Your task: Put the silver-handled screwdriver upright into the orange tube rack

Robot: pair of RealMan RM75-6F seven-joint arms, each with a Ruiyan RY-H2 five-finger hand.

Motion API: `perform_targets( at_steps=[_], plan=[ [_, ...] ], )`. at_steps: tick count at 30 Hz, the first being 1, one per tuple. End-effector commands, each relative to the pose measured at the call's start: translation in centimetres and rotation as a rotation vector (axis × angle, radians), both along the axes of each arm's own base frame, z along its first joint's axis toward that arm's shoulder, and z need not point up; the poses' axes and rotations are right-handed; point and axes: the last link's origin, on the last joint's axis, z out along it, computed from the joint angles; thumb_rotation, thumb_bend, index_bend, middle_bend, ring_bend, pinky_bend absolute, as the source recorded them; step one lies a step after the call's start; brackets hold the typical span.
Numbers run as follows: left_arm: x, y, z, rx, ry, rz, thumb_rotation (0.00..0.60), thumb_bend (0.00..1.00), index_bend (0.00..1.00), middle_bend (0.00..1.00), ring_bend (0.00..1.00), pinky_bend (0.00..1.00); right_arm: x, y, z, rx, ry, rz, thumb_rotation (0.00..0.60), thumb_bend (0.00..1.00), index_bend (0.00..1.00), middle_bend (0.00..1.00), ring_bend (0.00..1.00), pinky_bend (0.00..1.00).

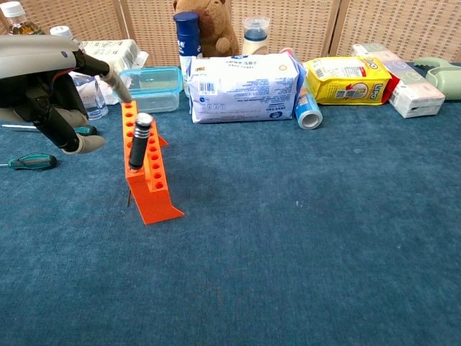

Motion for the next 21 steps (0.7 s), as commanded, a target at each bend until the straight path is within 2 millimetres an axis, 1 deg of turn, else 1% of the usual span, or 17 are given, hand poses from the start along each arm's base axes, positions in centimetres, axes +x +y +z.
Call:
perform_targets(
  at_steps=[1, 8, 14, 17, 21],
  plan=[
    [0.0, 0.0, 0.1, 0.005, -0.003, -0.001, 0.6, 0.36, 0.21, 1.0, 1.0, 1.0, 0.0, 0.0, 0.0, 0.0, 0.0, -0.001, 0.6, 0.0, 0.04, 0.0, 0.0, 0.0],
    [0.3, -0.2, 0.8, 0.043, -0.041, -0.049, 0.6, 0.34, 0.21, 1.0, 1.0, 1.0, 0.0, 0.0, 0.0, 0.001, 0.002, 0.0, 0.6, 0.0, 0.04, 0.0, 0.0, 0.0],
    [0.3, -0.6, 1.0, 0.052, -0.045, -0.101, 0.6, 0.17, 0.19, 1.0, 1.0, 1.0, 0.0, 0.0, 0.0, -0.001, 0.0, -0.002, 0.6, 0.0, 0.04, 0.0, 0.0, 0.0],
    [0.0, -1.1, 1.5, 0.056, 0.001, -0.179, 0.6, 0.14, 0.19, 0.99, 0.98, 1.0, 0.0, 0.0, 0.0, 0.001, 0.001, -0.001, 0.6, 0.0, 0.04, 0.0, 0.0, 0.0],
    [-0.8, -2.2, 2.1, 0.035, 0.046, -0.281, 0.6, 0.13, 0.19, 0.99, 0.97, 1.0, 0.1, 0.0, -0.1, 0.003, 0.005, 0.001, 0.6, 0.0, 0.04, 0.0, 0.0, 0.0]
  ],
)
